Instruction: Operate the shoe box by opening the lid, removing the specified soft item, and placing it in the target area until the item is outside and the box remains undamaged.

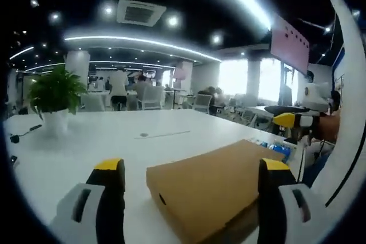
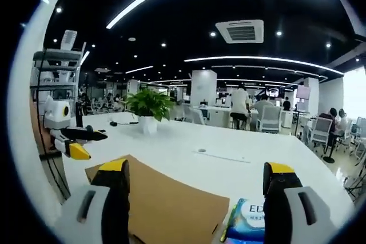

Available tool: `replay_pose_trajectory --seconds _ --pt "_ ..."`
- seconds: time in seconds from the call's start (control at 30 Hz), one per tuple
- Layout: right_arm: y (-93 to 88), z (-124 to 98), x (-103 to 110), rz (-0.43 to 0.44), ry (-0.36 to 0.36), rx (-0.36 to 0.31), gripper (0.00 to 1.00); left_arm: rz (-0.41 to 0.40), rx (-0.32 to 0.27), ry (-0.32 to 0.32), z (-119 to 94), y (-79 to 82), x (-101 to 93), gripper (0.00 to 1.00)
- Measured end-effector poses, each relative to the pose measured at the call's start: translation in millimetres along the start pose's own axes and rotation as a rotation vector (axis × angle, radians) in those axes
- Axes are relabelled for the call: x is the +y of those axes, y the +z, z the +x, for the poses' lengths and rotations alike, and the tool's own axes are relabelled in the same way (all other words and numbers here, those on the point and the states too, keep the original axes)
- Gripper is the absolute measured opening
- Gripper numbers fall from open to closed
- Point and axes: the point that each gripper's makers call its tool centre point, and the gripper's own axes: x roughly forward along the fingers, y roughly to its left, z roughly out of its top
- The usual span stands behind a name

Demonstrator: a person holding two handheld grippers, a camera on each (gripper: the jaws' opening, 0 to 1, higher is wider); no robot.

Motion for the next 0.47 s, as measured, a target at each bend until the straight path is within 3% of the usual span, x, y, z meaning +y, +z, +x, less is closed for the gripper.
replay_pose_trajectory --seconds 0.07,0.13,0.27,0.47 --pt "1.8 0 0 -0.002 0.002 -0.005 1.00 -0.005 0.004 -0.007 1 -1.4 0.9 0.99" --pt "5.1 3 -2 -0.008 0.005 -0.010 1.00 0.001 0.066 0.007 2 -11.2 4.9 0.99" --pt "9.4 4 -3 -0.014 0.006 -0.027 1.00 -0.018 0.015 -0.010 1 -1.9 2.7 0.99" --pt "17.2 3 -1 -0.014 0.022 -0.049 1.00 -0.007 0.040 0.007 3 -2.0 3.4 0.99"
